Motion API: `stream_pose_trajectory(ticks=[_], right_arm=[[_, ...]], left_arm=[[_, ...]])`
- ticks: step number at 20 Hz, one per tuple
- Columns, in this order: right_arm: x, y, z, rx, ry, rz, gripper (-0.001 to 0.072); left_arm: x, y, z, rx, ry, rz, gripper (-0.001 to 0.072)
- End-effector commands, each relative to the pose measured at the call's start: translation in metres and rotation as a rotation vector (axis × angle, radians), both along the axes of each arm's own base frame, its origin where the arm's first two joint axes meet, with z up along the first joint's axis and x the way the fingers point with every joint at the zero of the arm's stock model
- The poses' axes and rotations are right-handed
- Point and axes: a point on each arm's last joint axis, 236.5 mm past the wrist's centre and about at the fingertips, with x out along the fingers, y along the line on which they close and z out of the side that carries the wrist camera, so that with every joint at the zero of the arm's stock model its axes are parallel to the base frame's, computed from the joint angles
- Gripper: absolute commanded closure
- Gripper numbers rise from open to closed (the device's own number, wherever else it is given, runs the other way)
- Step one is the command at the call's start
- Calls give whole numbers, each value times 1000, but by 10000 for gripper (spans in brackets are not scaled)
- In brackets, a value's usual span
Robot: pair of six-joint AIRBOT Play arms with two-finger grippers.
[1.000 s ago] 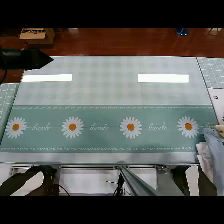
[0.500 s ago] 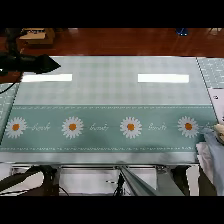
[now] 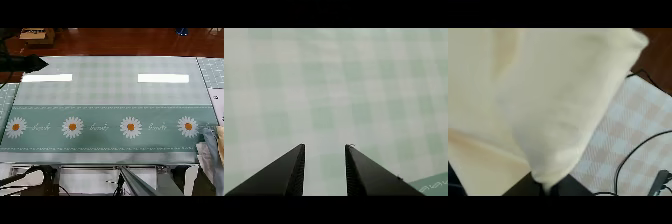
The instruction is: Fold the shirts.
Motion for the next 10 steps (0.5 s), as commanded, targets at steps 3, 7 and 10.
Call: stream_pose_trajectory(ticks=[3, 7, 10], right_arm=[[-43, -5, -4, -65, 193, -30, 291], [-26, -33, 2, -174, 139, 36, 227], [89, -67, 8, -207, -252, 289, 228]], left_arm=[[-1, 55, 1, 5, -8, 116, 396], [-2, 62, 1, 6, -8, 131, 395], [0, 58, 6, -13, -25, 119, 376]])
